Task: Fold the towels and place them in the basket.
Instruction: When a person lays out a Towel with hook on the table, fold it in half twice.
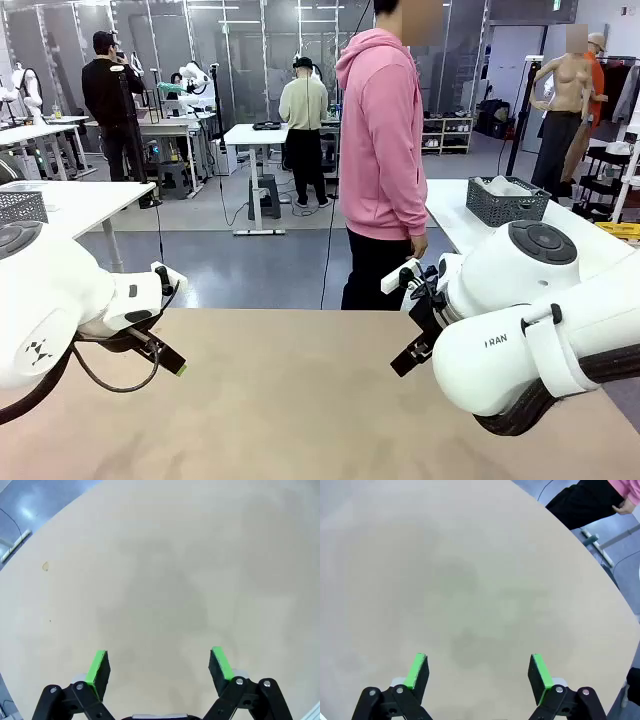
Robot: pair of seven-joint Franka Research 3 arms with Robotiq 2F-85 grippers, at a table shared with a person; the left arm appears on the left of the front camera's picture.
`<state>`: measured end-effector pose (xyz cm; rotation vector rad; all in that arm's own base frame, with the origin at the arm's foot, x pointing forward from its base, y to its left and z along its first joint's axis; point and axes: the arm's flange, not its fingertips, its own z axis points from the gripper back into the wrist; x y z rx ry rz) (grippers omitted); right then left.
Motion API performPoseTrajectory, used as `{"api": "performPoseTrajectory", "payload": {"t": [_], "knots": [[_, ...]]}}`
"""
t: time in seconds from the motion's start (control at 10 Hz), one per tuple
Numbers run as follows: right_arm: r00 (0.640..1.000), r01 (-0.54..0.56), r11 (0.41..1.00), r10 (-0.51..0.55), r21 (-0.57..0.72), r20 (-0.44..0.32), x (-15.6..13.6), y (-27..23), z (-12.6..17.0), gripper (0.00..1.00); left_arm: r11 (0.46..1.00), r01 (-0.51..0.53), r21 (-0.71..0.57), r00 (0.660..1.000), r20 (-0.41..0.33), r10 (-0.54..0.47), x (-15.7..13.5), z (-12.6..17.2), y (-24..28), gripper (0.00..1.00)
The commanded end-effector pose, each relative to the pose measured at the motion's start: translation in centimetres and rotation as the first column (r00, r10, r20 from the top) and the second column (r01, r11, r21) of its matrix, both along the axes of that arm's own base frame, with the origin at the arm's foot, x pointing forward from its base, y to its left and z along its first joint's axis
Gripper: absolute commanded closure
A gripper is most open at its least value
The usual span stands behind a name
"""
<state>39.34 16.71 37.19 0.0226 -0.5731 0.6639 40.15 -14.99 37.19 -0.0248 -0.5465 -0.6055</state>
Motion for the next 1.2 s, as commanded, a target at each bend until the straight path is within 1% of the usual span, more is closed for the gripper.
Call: {"api": "performPoseTrajectory", "payload": {"t": [0.0, 0.8, 0.9, 1.0, 1.1], "knots": [[1.000, 0.000, 1.000, 0.000, 0.000, 0.000, 0.0, 0.0, 0.0, 0.00, 1.000, 0.000, 0.000, 1.000, 0.000, 0.000, 0.0, 0.0, 0.0, 0.00], [1.000, 0.000, 1.000, 0.000, 0.000, 0.000, 0.0, 0.0, 0.0, 0.00, 1.000, 0.001, 0.000, 1.000, 0.000, -0.001, 0.0, 0.0, 0.0, 0.00], [1.000, -0.002, 1.000, 0.002, -0.002, 0.001, 0.0, 0.0, 0.0, 0.00, 0.993, 0.017, 0.119, 1.000, -0.021, -0.014, 0.3, 1.1, 0.3, 0.00], [0.999, 0.024, 1.000, -0.024, 0.015, 0.030, 0.1, -0.6, 3.2, 0.00, 0.992, 0.024, 0.122, 0.998, -0.069, -0.015, 0.5, 3.4, 0.4, 0.00], [0.999, 0.031, 0.998, -0.030, 0.057, -0.013, 0.1, -1.2, 6.9, 0.00, 0.995, 0.058, 0.081, 0.996, -0.070, -0.053, 0.0, 6.7, 0.7, 0.00]]}}
